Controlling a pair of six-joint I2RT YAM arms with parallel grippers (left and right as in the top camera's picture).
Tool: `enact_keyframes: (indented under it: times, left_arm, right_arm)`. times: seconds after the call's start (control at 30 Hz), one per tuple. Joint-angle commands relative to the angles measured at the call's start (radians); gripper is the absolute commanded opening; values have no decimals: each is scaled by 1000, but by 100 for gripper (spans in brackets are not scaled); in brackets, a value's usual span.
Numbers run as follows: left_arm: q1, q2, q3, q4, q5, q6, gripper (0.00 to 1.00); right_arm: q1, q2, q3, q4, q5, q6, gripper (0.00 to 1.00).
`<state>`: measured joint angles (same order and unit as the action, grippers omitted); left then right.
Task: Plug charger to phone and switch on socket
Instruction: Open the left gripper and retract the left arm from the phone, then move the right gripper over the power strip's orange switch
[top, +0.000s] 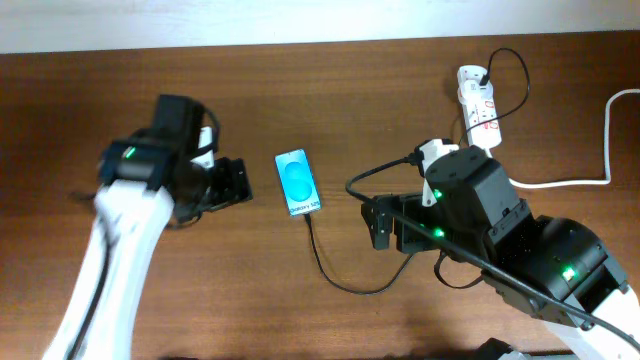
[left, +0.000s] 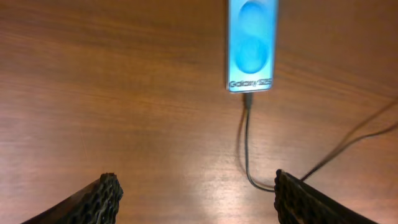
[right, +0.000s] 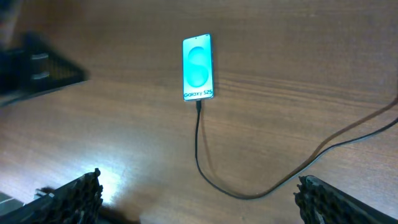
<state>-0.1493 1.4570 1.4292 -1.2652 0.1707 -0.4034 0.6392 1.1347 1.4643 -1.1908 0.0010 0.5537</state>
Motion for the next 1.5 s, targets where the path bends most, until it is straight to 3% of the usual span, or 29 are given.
enact_keyframes:
  times: [0.0,0.13,0.2,0.3,0.37,0.47,0.57,0.63,1.0,1.27,1.37,1.47]
  left_arm:
    - [7,-274,14,-71,-134,16,82]
    - [7,-655,14,-124,-261,16,99]
    - [7,-763,14,-182,-352,16,99]
    - [7,-802,12,-316,-405,16,100]
    - [7,-802,12,-350,-400,11,94]
    - [7,-802,12,-403,-400,6,100]
    - [7,-810,12,-420,-403,-11,100]
    - [7,-850,11,-419,-404,-11,99]
    - [7,-925,-55,-410,-401,-29,100]
    - [7,-1091,-55,-393,-429,-30,99]
    - [7,-1091,-56,-395,-425,-30,99]
    - [7,-1092,-61,-394,-422,-29,99]
  right_arm:
    - [0,-1,8,0,56,5,98]
    - [0,-51,8,-3,147,4,98]
    - [0,-132,8,-3,181,5,98]
    - [0,-281,16,-69,245,49,98]
    - [0,-324,44,-174,336,95,98]
    - [0,-350,86,-259,370,115,98]
    - [0,-350,124,-415,481,258,98]
    - [0,-350,143,-429,491,298,98]
    - [0,-289,163,-402,577,346,98]
    - [-2,-142,419,-453,667,346,98]
    - [-156,18,652,-508,653,238,98]
    - [-360,95,741,-508,550,135,98]
